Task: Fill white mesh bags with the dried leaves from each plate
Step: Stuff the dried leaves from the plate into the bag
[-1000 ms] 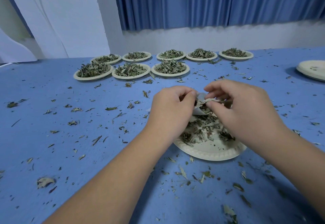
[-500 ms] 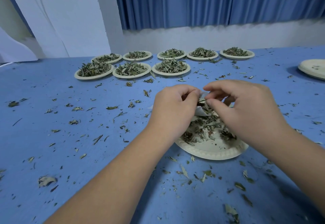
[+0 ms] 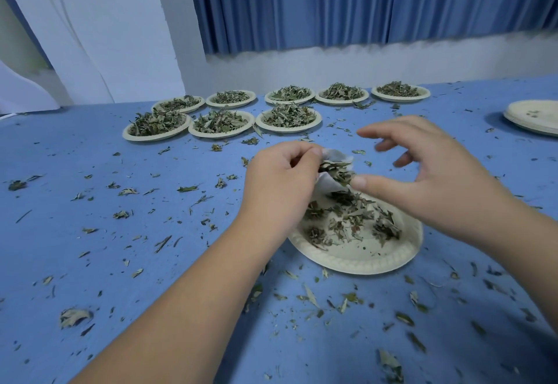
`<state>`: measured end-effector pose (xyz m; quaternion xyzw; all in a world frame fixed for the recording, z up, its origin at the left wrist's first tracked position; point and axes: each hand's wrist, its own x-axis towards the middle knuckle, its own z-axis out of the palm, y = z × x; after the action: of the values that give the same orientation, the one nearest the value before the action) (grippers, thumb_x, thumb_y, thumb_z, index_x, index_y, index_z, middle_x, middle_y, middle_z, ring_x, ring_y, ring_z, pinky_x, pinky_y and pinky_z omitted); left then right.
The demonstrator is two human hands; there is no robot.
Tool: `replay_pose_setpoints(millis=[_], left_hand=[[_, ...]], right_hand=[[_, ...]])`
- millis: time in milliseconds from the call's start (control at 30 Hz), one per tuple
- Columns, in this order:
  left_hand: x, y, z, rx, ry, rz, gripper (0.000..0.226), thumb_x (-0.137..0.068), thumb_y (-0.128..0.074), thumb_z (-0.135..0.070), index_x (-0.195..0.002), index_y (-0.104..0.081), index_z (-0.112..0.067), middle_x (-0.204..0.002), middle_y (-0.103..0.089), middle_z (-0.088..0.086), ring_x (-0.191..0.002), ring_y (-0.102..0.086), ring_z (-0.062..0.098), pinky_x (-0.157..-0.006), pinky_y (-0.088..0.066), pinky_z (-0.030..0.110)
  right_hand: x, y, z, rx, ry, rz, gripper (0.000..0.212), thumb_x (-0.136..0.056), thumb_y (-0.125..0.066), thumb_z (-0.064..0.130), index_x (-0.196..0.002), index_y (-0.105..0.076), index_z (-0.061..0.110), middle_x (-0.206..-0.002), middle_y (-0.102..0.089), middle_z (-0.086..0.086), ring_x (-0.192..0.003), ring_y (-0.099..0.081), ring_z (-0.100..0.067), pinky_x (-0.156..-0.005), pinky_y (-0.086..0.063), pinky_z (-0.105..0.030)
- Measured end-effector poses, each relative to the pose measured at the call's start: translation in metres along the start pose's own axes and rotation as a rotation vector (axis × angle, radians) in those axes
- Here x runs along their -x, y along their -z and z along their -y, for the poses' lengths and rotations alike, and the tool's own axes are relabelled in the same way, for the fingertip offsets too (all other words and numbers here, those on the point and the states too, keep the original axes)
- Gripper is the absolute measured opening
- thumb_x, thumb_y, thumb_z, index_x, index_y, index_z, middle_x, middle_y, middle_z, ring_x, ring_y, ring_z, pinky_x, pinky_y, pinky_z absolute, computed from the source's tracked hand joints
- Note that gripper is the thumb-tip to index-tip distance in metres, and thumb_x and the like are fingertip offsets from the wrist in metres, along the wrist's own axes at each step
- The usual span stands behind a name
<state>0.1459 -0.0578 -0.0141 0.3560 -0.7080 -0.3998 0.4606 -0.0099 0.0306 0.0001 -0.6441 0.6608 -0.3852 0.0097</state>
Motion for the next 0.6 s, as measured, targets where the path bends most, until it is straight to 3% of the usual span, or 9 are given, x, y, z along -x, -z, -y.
replay_pose_setpoints(millis=[67, 200, 267, 367, 500, 600], left_hand=[[0.000, 0.001, -0.001, 0.022, 0.008, -0.016, 0.032, -0.094, -0.060, -0.025, -0.065, -0.068, -0.037, -0.066, -0.066, -0.004, -0.056, -0.052, 0.000, -0.052, -0.041, 0.013], [0.001, 0.001, -0.002, 0.026, 0.019, -0.005, 0.030, -0.094, -0.060, -0.025, -0.068, -0.069, -0.035, -0.058, -0.061, -0.013, -0.054, -0.051, -0.002, -0.052, -0.041, 0.011], [0.001, 0.000, -0.002, 0.009, 0.012, 0.000, 0.028, -0.094, -0.060, -0.025, -0.069, -0.070, -0.033, -0.059, -0.060, -0.012, -0.056, -0.051, 0.000, -0.054, -0.041, 0.014], [0.001, -0.001, -0.002, -0.002, 0.001, 0.008, 0.027, -0.094, -0.060, -0.025, -0.071, -0.070, -0.032, -0.061, -0.061, -0.011, -0.059, -0.053, 0.002, -0.059, -0.045, 0.022], [0.003, -0.004, -0.003, -0.011, -0.019, 0.049, 0.022, -0.094, -0.060, -0.023, -0.077, -0.073, -0.030, -0.059, -0.062, -0.018, -0.059, -0.053, -0.002, -0.057, -0.042, 0.016], [0.004, -0.006, -0.006, 0.035, -0.026, 0.082, 0.023, -0.093, -0.060, -0.020, -0.079, -0.075, -0.029, -0.068, -0.069, -0.017, -0.067, -0.060, -0.001, -0.064, -0.048, 0.017]], right_hand=[[0.000, -0.006, -0.003, -0.033, -0.078, 0.121, 0.077, -0.056, -0.066, 0.068, -0.128, -0.047, 0.046, -0.117, -0.046, 0.026, -0.095, -0.054, 0.011, -0.077, -0.045, -0.015], [-0.002, -0.023, -0.003, -0.141, -0.057, 0.005, 0.043, -0.072, -0.080, 0.029, -0.107, -0.059, 0.043, -0.102, -0.058, 0.016, -0.074, -0.062, 0.000, -0.068, -0.050, -0.016], [-0.003, -0.025, -0.002, -0.177, -0.019, -0.089, 0.036, -0.073, -0.080, 0.020, -0.097, -0.064, 0.041, -0.091, -0.061, 0.012, -0.072, -0.062, -0.003, -0.069, -0.050, -0.017], [-0.002, -0.026, 0.000, -0.165, 0.035, -0.147, 0.029, -0.073, -0.080, 0.015, -0.091, -0.070, 0.035, -0.080, -0.062, 0.012, -0.072, -0.060, -0.002, -0.069, -0.048, -0.011], [-0.003, -0.027, -0.001, -0.092, 0.049, -0.177, 0.018, -0.075, -0.079, 0.017, -0.089, -0.075, 0.028, -0.073, -0.063, 0.015, -0.069, -0.059, -0.001, -0.066, -0.043, -0.009], [-0.007, -0.026, 0.004, -0.031, 0.105, -0.184, 0.013, -0.075, -0.077, 0.015, -0.082, -0.078, 0.025, -0.069, -0.066, 0.012, -0.069, -0.057, -0.004, -0.063, -0.040, -0.010]])
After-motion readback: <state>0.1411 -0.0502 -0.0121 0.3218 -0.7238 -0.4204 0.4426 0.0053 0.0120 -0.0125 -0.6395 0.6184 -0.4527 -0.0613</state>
